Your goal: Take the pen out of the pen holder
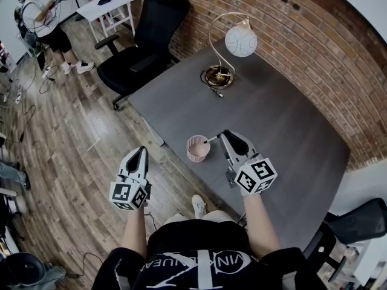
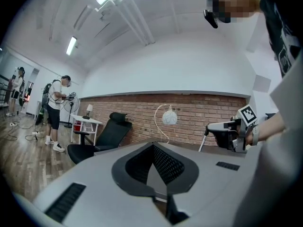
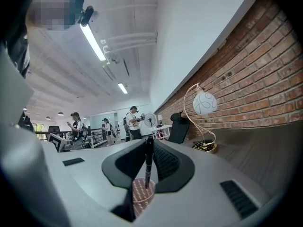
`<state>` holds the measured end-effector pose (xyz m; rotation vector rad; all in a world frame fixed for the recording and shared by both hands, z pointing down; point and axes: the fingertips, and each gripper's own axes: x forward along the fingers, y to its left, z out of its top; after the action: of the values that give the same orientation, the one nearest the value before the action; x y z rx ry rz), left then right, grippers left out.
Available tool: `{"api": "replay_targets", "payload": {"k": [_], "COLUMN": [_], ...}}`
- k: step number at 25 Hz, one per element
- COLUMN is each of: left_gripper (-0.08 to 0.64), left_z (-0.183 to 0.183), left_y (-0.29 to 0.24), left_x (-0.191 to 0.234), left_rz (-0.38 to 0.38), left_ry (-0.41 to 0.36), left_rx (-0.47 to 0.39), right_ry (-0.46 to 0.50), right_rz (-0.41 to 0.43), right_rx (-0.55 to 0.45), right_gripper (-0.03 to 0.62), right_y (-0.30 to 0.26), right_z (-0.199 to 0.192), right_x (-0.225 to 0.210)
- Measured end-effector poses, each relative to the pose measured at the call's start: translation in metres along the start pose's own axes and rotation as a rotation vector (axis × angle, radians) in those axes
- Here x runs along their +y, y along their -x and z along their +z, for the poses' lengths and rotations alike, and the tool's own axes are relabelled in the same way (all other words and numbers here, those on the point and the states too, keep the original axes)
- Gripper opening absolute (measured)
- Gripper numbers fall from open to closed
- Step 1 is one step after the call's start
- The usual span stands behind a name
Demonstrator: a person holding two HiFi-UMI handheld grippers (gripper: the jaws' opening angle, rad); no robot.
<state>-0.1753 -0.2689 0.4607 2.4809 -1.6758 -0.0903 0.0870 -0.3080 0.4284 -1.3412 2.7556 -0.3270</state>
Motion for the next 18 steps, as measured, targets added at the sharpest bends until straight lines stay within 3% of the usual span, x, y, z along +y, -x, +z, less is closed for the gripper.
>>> {"api": "replay_targets", "payload": {"k": [18], "left_gripper": [0.012], "left_z": [0.005], "left_y": [-0.004], "left_x": [-0.004], "left_rz": [-0.011], "left_ry": [0.003], "left_rx": [-0.005], "right_ry": [0.019], "right_rz": [-0.075], "right_rx": [-0.003], "right_gripper": [0.06], "right_y": [0.022], "right_z": [0.006], "right_x": [-0.021]}}
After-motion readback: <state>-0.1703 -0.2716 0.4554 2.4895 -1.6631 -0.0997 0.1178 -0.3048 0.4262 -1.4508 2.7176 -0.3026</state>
